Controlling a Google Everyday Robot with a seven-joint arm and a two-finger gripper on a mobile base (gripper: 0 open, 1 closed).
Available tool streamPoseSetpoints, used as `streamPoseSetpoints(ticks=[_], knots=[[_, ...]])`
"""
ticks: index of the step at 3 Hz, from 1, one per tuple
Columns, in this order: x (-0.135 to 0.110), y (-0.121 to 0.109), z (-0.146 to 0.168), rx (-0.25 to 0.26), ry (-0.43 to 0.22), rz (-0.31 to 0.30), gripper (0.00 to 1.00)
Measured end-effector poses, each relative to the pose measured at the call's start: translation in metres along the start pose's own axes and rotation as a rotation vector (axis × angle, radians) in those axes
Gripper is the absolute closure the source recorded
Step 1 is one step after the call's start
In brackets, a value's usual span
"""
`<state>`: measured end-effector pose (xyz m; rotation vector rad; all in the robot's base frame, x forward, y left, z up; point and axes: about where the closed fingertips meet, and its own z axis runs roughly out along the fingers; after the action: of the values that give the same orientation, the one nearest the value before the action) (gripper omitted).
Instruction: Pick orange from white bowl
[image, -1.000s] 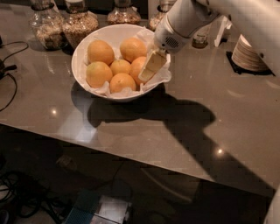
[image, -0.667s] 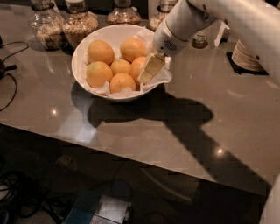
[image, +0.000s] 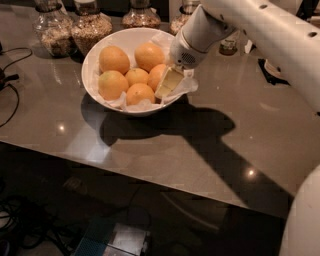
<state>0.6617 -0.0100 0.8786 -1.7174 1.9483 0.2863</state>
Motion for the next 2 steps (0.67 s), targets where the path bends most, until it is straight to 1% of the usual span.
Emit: streamPoseSetpoints(ticks=[1,2], knots=[[-0.0009,-0.0064,0.0083,0.02,0.021,-0.035,0.28],[0.0004,-0.0067,0.0069,0.02,0.021,-0.035,0.47]])
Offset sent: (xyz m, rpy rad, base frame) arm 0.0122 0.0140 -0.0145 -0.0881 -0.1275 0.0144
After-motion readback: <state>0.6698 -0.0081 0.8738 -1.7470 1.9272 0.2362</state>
